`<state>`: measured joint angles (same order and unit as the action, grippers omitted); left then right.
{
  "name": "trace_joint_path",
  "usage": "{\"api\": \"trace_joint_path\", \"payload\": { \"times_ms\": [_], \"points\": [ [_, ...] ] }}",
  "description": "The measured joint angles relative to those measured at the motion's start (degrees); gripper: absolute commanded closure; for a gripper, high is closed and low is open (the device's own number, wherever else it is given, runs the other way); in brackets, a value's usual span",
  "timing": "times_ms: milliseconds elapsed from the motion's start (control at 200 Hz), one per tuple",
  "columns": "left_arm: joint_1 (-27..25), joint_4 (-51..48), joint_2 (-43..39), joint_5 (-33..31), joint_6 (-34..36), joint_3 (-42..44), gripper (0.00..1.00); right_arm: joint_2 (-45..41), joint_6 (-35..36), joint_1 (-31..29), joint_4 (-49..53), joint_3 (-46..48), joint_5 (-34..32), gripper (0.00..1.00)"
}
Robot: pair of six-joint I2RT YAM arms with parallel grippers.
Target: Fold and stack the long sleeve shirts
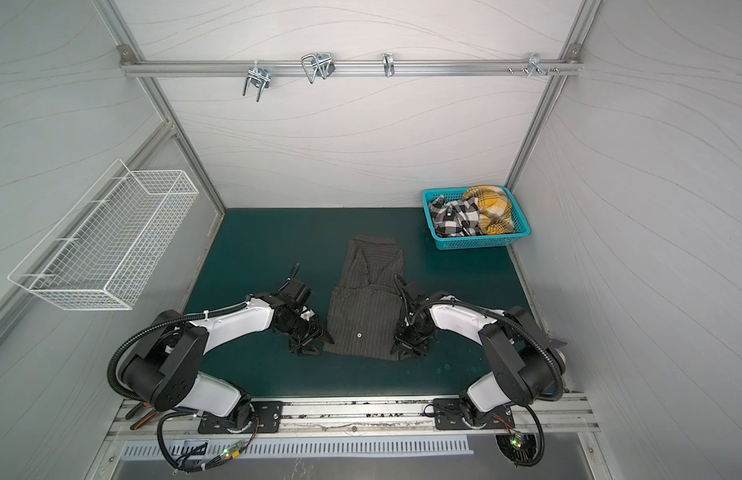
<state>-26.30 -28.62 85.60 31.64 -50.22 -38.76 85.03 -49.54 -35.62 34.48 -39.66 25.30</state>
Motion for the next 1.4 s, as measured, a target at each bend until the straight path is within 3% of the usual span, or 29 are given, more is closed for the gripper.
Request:
{"api": "trace_joint_path", "payload": {
  "times_ms": [190, 315, 480, 630, 940, 1211, 1401],
  "points": [
    [0.1, 1.1, 1.4, 0.7, 0.6, -0.6, 0.54, 0.0, 0.0, 0.0, 0.0, 0.0, 0.1, 0.67],
    [0.2, 0.9, 2.0, 1.4, 0.5, -0.9, 0.57, 0.2, 0.0, 0.1, 0.0, 0.0, 0.3, 0.67],
    [-0.1, 1.3, 2.1, 1.4, 0.3, -0.9, 0.61, 0.6, 0.0, 0.1, -0.7, 0.1, 0.5, 0.8],
    [-1.0, 2.8, 2.7, 1.6, 0.1, -0.9, 0.65, 0.9, 0.0, 0.1, -1.2, 0.2, 0.7, 0.81],
    [-1.6, 4.7, 5.6, 3.1, 0.3, -1.6, 1.0, 2.1, 0.3, 0.1, -2.1, 0.1, 1.7, 1.0],
    [-1.7, 4.0, 4.4, 3.0, 0.5, -1.6, 1.0, 0.0, 0.5, -0.1, -1.2, 0.1, 0.8, 1.0],
    [-2.1, -1.6, -5.3, 2.4, 2.0, -0.6, 1.0, -6.8, 1.0, -1.3, 2.4, 0.2, -0.3, 1.0]
  ]
}}
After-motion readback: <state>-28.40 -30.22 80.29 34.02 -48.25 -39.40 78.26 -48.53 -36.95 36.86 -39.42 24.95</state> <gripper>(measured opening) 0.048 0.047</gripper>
